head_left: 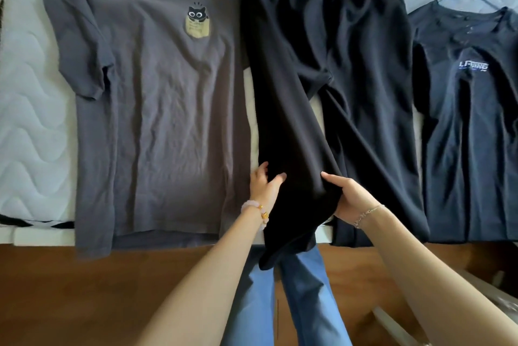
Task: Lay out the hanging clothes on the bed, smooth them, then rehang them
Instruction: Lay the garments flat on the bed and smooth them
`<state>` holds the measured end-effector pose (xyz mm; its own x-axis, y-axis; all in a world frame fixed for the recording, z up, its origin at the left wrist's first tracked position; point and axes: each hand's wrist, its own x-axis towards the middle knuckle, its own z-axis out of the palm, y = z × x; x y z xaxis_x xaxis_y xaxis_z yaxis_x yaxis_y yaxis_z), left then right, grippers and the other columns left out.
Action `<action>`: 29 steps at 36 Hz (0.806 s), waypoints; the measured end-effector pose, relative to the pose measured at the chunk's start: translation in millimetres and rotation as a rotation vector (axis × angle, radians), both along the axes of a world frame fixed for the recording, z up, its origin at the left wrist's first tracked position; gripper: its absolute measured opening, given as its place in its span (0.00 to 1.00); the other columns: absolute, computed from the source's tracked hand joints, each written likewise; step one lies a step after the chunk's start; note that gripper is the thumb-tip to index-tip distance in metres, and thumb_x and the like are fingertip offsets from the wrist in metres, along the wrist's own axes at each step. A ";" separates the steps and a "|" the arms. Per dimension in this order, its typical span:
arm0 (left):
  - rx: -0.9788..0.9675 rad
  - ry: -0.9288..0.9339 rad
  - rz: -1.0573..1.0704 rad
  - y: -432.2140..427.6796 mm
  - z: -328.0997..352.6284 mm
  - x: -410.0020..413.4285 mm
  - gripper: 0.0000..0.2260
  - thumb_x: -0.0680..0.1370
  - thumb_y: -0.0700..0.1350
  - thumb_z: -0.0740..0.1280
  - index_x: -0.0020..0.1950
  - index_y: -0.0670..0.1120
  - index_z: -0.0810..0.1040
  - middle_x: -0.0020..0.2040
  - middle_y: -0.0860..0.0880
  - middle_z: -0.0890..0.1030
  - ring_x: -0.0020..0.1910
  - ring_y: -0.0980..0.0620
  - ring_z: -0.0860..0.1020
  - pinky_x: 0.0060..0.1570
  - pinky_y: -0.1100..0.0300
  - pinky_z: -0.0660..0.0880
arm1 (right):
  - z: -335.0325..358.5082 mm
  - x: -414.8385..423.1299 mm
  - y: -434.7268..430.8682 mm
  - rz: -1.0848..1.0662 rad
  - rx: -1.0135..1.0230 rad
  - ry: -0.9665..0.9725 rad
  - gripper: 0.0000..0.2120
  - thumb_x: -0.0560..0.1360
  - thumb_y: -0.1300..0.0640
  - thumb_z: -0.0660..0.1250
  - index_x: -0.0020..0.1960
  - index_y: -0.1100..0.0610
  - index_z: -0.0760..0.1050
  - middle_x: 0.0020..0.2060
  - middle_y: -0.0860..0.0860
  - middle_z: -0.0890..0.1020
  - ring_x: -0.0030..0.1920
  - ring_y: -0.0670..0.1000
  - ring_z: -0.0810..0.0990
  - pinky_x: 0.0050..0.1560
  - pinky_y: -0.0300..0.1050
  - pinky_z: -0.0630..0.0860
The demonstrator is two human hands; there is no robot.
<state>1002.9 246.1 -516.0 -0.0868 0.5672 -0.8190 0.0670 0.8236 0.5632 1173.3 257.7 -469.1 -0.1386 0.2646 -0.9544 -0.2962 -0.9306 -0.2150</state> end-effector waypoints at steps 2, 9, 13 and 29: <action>0.049 0.086 -0.060 7.4 -0.9 11.8 0.26 0.77 0.45 0.66 0.73 0.45 0.63 0.70 0.46 0.63 0.69 0.46 0.67 0.70 0.50 0.65 | 0.3 0.8 0.2 0.011 -0.001 0.018 0.12 0.76 0.56 0.62 0.56 0.61 0.77 0.43 0.55 0.85 0.42 0.52 0.84 0.43 0.45 0.78; 0.052 0.590 -0.080 24.2 0.8 28.1 0.27 0.74 0.44 0.69 0.70 0.42 0.64 0.69 0.41 0.65 0.66 0.41 0.67 0.63 0.49 0.67 | -3.5 15.7 2.2 -0.065 0.024 0.083 0.12 0.77 0.57 0.62 0.56 0.61 0.77 0.43 0.54 0.86 0.42 0.51 0.85 0.48 0.47 0.76; -0.167 0.314 -0.061 16.9 -4.7 17.3 0.23 0.77 0.47 0.66 0.68 0.41 0.64 0.67 0.41 0.70 0.63 0.40 0.72 0.62 0.51 0.69 | -8.2 30.3 3.5 -0.139 0.074 0.040 0.11 0.77 0.61 0.60 0.56 0.62 0.76 0.43 0.56 0.84 0.41 0.53 0.84 0.41 0.45 0.80; 0.183 0.368 0.337 -72.4 55.2 -42.6 0.05 0.79 0.48 0.64 0.45 0.49 0.76 0.42 0.56 0.72 0.44 0.59 0.71 0.53 0.59 0.64 | -28.3 6.6 -48.5 0.136 0.128 -0.192 0.09 0.74 0.68 0.59 0.41 0.57 0.74 0.36 0.53 0.79 0.37 0.51 0.77 0.39 0.44 0.78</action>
<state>960.3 173.8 -460.8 -0.5518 0.5887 -0.5906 0.0352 0.7240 0.6889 1179.9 209.1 -497.4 -0.0008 0.3764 -0.9265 -0.1123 -0.9206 -0.3739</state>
